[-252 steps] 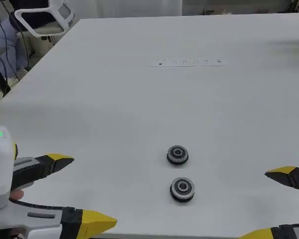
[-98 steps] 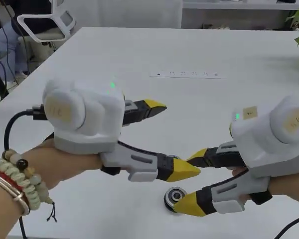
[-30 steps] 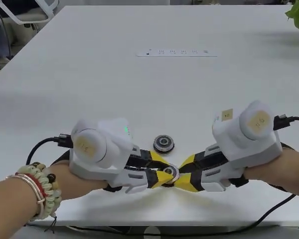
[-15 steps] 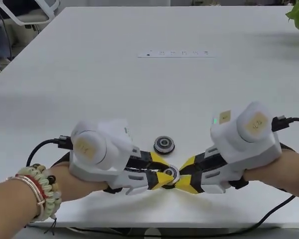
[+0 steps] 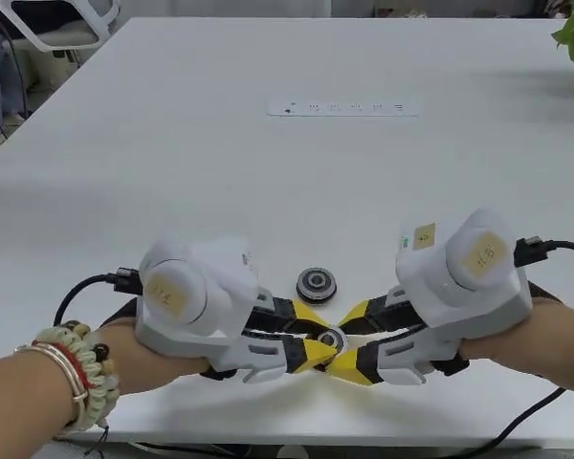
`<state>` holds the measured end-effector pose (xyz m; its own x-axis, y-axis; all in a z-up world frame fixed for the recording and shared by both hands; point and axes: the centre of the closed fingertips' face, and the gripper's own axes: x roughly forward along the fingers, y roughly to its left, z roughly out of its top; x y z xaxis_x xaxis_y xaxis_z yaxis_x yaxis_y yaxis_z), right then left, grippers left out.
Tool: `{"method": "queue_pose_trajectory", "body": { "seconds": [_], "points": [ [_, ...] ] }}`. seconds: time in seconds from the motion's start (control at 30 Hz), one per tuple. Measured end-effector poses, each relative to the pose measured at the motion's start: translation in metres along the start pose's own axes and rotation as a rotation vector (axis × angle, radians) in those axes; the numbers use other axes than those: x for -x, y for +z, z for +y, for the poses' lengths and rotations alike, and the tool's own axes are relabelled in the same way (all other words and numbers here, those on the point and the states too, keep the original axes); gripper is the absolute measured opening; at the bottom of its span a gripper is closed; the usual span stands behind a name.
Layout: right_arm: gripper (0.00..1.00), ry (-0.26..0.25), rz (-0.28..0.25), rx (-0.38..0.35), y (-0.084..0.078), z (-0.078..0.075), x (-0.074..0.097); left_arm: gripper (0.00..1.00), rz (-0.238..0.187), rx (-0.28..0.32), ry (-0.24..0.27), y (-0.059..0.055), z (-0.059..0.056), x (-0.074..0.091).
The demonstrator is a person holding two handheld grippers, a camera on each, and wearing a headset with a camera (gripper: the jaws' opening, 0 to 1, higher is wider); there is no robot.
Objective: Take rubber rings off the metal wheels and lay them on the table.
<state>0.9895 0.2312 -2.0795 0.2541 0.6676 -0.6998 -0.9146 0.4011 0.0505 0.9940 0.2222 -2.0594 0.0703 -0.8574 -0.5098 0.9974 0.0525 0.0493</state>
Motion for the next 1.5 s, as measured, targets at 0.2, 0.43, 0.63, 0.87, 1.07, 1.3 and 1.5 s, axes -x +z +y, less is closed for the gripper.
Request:
{"method": "queue_pose_trajectory", "body": {
  "seconds": [0.2, 0.43, 0.63, 0.87, 1.07, 1.3, 1.5],
  "points": [
    [0.22, 0.012, 0.007, -0.001, -0.003, 0.002, 0.002, 0.08, -0.001, -0.006, -0.01, 0.001, -0.003, -0.001],
    [0.16, 0.016, 0.016, -0.003, -0.007, 0.001, 0.007, 0.08, -0.001, -0.001, -0.005, 0.0, -0.002, -0.001],
    [0.14, 0.019, 0.021, -0.001, -0.008, 0.001, 0.008, 0.08, 0.001, 0.001, -0.004, 0.001, -0.002, -0.001],
    [0.0, 0.002, 0.042, 0.009, -0.013, -0.003, 0.01, 0.08, 0.002, -0.001, -0.002, 0.0, -0.001, 0.0],
    [0.0, -0.001, 0.042, -0.027, -0.013, -0.004, 0.01, 0.08, 0.003, -0.001, 0.0, 0.0, -0.001, 0.0],
    [0.0, -0.009, 0.039, -0.283, -0.014, -0.008, 0.011, 0.08, 0.001, 0.0, 0.0, 0.0, -0.001, 0.0],
    [0.0, -0.016, 0.007, -0.453, -0.012, -0.016, 0.014, 0.08, 0.001, 0.001, 0.002, 0.0, 0.0, 0.0]
  ]
}}
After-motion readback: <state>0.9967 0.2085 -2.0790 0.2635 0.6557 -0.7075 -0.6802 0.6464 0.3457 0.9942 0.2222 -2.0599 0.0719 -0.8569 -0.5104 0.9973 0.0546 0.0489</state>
